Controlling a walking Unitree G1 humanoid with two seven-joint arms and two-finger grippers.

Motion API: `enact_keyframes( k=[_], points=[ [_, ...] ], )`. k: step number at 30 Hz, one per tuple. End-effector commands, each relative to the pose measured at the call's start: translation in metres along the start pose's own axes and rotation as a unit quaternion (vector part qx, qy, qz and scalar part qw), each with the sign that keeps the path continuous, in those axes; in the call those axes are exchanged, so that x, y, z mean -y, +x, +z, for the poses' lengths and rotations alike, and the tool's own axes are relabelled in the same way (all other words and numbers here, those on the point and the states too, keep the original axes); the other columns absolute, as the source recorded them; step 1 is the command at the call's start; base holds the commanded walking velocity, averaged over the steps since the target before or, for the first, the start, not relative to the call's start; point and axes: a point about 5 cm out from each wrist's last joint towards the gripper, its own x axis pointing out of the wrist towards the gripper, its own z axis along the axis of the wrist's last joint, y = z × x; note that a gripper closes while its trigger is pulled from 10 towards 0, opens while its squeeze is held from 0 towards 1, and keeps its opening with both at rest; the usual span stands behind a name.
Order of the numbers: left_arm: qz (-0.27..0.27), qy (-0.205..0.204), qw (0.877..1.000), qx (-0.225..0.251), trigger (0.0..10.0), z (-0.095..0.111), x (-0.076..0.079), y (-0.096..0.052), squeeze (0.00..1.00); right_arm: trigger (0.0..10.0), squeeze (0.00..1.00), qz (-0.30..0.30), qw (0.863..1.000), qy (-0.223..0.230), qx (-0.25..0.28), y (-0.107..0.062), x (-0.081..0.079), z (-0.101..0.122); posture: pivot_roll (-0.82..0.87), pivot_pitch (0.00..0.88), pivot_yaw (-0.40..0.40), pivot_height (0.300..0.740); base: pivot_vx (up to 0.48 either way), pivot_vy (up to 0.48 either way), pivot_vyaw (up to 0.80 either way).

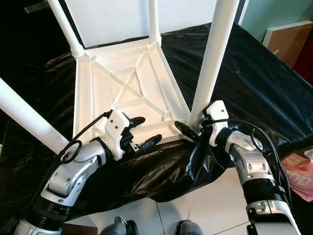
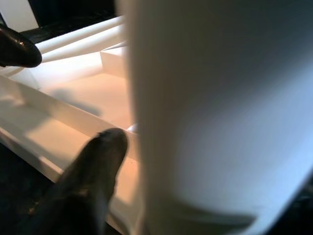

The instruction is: Building children table

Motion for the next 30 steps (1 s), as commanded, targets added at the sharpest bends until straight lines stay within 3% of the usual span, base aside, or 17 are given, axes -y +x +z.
enact_keyframes(
  k=[1,2,3,4,5,17,29,30],
  points=[
    [-0.023,0.003,1.0,0.002,10.0,0.002,0.005,0.0,0.0,0.0,0.0,0.023,1.0,-0.003,-0.006,0.004,-0.007,-0.004,-0.04,0.127,0.046,0.74,0.0,0.0,0.0],
    [-0.021,0.002,1.0,0.003,10.0,0.002,0.006,0.0,0.0,0.0,0.0,0.02,1.0,-0.003,-0.009,0.001,-0.008,-0.007,-0.04,0.127,0.046,0.74,0.0,0.0,0.0],
    [-0.019,0.0,1.0,0.004,10.0,0.002,0.007,-0.001,0.0,4.6,0.0,0.011,1.0,0.0,-0.01,-0.002,-0.009,-0.01,-0.04,0.128,0.045,0.74,0.0,0.0,0.0],
    [-0.019,0.0,1.0,0.004,10.0,0.002,0.007,-0.001,0.0,4.6,0.0,0.005,1.0,0.002,-0.011,-0.005,-0.009,-0.011,-0.04,0.128,0.045,0.74,0.0,0.0,0.0],
    [-0.019,-0.002,1.0,0.003,10.0,0.001,0.007,-0.001,0.0,10.0,0.0,-0.007,1.0,0.01,-0.008,-0.008,-0.011,-0.013,-0.05,0.126,0.046,0.74,0.0,0.0,0.0],
    [-0.028,-0.005,1.0,0.007,10.0,0.001,0.009,0.004,0.0,10.0,0.0,-0.05,0.998,0.022,0.007,-0.014,-0.018,-0.016,-0.08,0.138,0.063,0.74,0.0,0.0,0.0],
    [-0.029,-0.01,1.0,0.006,10.0,0.001,0.009,0.004,0.0,10.0,0.0,-0.066,0.997,-0.026,0.007,-0.016,-0.017,-0.011,-0.08,0.161,0.072,0.74,0.0,0.0,0.0],
    [-0.029,-0.011,1.0,0.006,10.0,0.0,0.009,0.004,0.0,0.0,0.0,-0.066,0.997,-0.026,0.008,-0.016,-0.017,-0.011,-0.08,0.161,0.072,0.74,0.0,0.0,0.0]
  ],
)
